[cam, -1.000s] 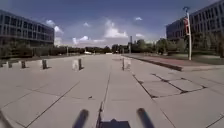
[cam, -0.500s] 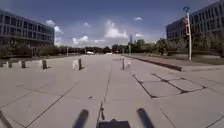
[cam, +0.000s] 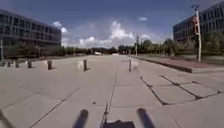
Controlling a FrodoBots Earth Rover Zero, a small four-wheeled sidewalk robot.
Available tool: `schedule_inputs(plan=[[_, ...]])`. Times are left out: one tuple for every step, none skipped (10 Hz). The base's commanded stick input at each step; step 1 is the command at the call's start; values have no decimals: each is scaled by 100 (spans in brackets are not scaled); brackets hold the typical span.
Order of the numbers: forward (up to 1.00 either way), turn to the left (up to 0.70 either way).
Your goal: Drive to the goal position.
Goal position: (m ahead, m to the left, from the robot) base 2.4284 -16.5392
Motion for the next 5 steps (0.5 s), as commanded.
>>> schedule_inputs(plan=[[100,0],[100,0],[100,0],[100,0],[100,0]])
